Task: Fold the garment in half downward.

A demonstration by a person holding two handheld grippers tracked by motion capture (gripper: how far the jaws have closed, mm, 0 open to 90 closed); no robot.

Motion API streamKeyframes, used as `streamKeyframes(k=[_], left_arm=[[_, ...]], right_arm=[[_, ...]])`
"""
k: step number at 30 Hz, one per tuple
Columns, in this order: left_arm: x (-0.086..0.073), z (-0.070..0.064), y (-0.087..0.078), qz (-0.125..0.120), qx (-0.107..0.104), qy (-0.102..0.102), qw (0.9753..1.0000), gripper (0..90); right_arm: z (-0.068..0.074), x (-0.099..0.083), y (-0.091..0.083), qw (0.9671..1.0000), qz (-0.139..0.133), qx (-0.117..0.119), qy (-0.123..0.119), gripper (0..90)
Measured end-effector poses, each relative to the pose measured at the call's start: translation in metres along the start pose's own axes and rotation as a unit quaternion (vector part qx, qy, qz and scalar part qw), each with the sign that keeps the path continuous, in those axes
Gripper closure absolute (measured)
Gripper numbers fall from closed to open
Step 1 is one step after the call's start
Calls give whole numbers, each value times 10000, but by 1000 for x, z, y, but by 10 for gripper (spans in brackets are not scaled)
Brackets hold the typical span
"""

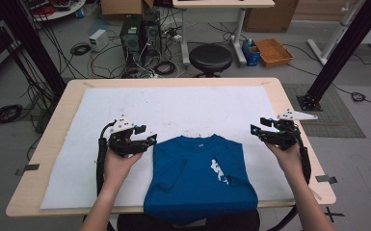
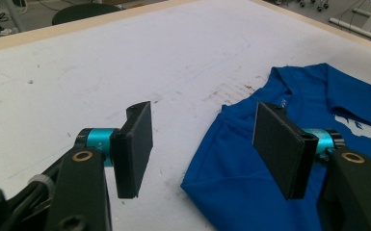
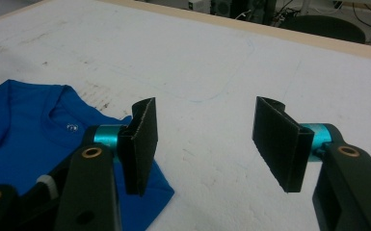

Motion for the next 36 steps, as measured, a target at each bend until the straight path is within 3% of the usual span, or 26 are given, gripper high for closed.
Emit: streamKeyframes(k=[10, 21, 22, 30, 35, 36], left_arm=[[2, -3, 6, 37, -98, -62, 9999, 395], [3, -5, 27, 289, -200, -236, 9991, 410], [2, -5, 35, 486, -180, -283, 9983, 412], [-7, -5, 59, 1032, -257, -386, 9936, 455], [-12, 3, 62, 1087, -325, -576, 9919, 482], [-13, 2, 62, 1122, -345, -531, 9917, 504]], right_arm=[[-2, -2, 0, 10000, 26, -32, 4, 429], [6, -2, 16, 9998, 154, 65, -53, 477], [10, -2, 22, 9997, 219, 86, -96, 491], [23, -6, 49, 9977, 585, 288, -169, 555], [29, -15, 67, 9940, 979, 425, -243, 594], [30, -17, 69, 9934, 1021, 449, -269, 600]])
Point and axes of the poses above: each handheld gripper's, and its own axes: y roughly forward along the jaws, x roughly out of its top, z roughly to its left, the point moved 9 cm from there along y, roughly forward along the jaws, and after that the axes turned 13 degrees about z, right-handed, at the moved point
